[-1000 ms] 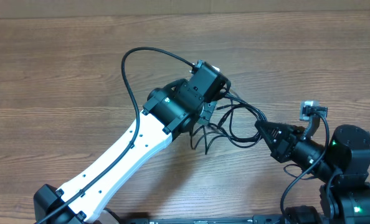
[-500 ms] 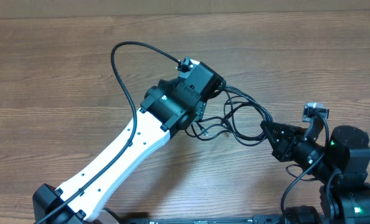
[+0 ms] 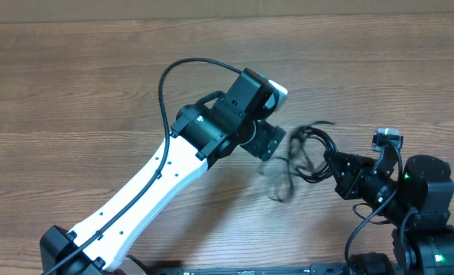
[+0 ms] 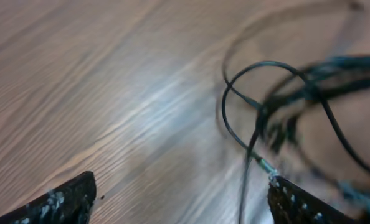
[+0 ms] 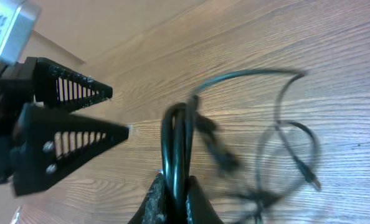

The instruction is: Untangle cables

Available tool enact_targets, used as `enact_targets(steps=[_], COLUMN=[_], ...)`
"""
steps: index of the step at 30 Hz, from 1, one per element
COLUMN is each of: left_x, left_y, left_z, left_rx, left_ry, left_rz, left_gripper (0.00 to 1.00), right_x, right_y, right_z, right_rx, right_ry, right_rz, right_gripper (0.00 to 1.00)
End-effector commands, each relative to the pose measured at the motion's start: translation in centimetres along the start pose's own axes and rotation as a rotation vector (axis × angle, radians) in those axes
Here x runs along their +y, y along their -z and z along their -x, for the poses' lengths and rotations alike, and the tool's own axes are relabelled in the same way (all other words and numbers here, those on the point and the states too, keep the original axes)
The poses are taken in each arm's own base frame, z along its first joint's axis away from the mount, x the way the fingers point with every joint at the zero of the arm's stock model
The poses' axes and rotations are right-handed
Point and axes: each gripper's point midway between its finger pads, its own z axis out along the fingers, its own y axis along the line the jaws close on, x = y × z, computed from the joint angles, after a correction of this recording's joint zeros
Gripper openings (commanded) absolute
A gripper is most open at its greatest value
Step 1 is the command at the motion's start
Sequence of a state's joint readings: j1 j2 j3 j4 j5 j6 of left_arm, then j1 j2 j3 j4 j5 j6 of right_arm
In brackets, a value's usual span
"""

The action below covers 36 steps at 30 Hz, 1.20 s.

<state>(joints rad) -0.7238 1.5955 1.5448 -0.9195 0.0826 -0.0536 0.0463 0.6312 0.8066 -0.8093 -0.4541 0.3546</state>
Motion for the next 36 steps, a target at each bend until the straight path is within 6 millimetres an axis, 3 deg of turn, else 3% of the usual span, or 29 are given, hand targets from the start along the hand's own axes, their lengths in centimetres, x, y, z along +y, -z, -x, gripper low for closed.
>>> enact_targets(steps=[1, 10, 15, 20, 23, 25, 29, 36], left_x=[-3.0, -4.7, -6.7, -8.6, -7.6, -6.6, -2.7, 2.1], left_y=[0.5, 0.9, 1.5, 1.6, 1.2, 0.9, 0.4, 0.8], left_z=[0.4, 1.0, 2.6, 3.2, 3.6, 3.7, 4.2, 2.3], left_rx=[-0.018, -0.051, -0.136, -0.183, -0.184, -0.178, -0.169, -0.097], left_ry=[-0.154, -0.194, -0.256, -0.358, -0.349, -0.308, -0.161, -0.012], left_rz=[-0.181, -0.275, -0.359, -0.366, -0.283, -0.228, -0.007, 0.256], left_gripper=[0.85, 0.86, 0.89, 0.89, 0.89, 0.94, 1.00, 1.00], right_x=[-0.2, -0.2, 3.3, 5.1, 5.5, 6.5, 9.2, 8.6], right_y=[0.2, 0.2, 0.5, 0.9, 1.1, 1.4, 2.7, 2.3], right_z=[0.3, 0.2, 0.1, 0.1, -0.1, -0.1, -0.3, -0.1], right_rx=[-0.023, -0.017, 0.004, 0.013, 0.020, 0.024, 0.038, 0.032], right_ry=[0.022, 0.024, 0.093, 0.122, 0.126, 0.144, 0.201, 0.189], right_rz=[-0.016, -0.013, 0.180, 0.280, 0.304, 0.361, 0.523, 0.487], right_gripper=[0.04, 0.04, 0.04, 0.04, 0.04, 0.04, 0.04, 0.04])
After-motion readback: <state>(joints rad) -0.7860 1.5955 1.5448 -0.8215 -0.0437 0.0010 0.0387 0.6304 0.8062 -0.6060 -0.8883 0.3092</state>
